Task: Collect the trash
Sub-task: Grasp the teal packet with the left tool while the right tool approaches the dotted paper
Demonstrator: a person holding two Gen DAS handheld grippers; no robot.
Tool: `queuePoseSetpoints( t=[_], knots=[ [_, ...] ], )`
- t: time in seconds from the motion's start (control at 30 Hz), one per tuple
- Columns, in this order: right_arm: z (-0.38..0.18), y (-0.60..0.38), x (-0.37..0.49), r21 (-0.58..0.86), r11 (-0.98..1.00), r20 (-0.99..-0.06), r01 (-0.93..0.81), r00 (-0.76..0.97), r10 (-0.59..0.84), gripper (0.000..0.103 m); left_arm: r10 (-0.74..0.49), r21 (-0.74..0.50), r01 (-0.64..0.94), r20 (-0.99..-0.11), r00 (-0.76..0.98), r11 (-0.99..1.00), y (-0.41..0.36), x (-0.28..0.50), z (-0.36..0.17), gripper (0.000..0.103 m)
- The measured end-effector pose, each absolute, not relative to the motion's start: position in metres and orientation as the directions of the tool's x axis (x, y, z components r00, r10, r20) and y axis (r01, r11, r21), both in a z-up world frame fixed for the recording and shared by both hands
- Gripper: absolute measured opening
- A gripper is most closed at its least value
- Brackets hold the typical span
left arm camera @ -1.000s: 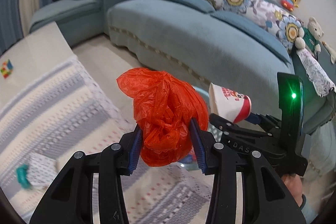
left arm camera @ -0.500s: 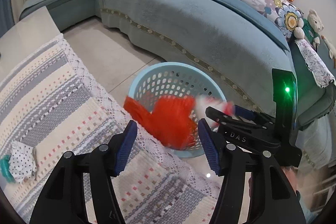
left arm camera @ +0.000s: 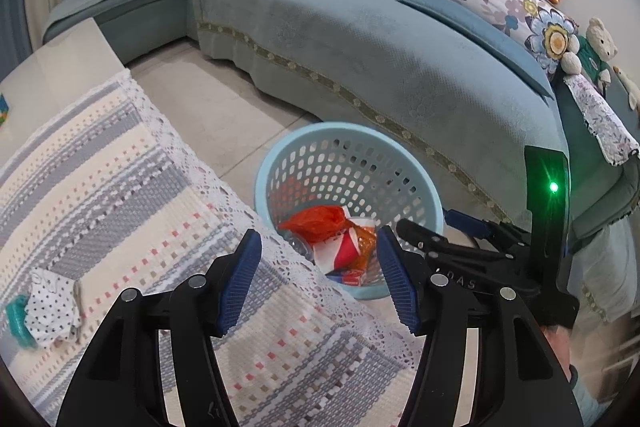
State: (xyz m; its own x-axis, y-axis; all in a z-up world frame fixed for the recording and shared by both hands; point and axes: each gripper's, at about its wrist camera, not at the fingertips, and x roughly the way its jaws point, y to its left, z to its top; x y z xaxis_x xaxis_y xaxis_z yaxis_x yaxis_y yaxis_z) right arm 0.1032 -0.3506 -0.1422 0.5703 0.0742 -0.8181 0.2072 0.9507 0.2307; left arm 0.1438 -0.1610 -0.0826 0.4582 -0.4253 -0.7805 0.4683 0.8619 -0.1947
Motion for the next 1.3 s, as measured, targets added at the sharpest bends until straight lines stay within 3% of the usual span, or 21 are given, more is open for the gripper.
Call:
queuePoseSetpoints(
  t=[0.37,0.57,0.7,0.83,1.03,1.3],
  knots=[
    [-0.065,-0.267,0.096,0.174,0.985,-0.701,-0.017,0.7,0.137,0.075,-0.427,-0.231,0.371,-0.651,0.628,0.899,-0.085,0.123,-0.011,0.058],
    [-0.046,-0.192,0.097,0.157,0.966,-0.651,-0.206,0.714,0.257,0.074,-0.268,-0.209,0.173,-0.621,0.737,0.962,0.013,0.105,-0.003,0.058],
    [-0.05,-0.145,0.105,0.166,0.938,-0.656,-0.305,0.675,0.336,0.059,-0.104,-0.172,-0.012,-0.647,0.756,0.985,0.077,0.096,-0.026,0.058],
    [-0.061,-0.097,0.118,0.164,0.902,-0.686,-0.399,0.611,0.395,0.048,-0.063,-0.212,-0.123,-0.702,0.71,0.969,0.121,0.101,-0.06,0.056],
    [-0.08,-0.05,0.124,0.121,0.867,-0.712,-0.484,0.566,0.416,0.048,-0.133,-0.287,-0.142,-0.755,0.642,0.947,0.141,0.119,-0.105,0.056],
    [-0.1,-0.025,0.124,0.097,0.846,-0.735,-0.525,0.535,0.416,0.048,-0.15,-0.288,-0.125,-0.766,0.625,0.95,0.141,0.134,-0.133,0.056]
  ],
)
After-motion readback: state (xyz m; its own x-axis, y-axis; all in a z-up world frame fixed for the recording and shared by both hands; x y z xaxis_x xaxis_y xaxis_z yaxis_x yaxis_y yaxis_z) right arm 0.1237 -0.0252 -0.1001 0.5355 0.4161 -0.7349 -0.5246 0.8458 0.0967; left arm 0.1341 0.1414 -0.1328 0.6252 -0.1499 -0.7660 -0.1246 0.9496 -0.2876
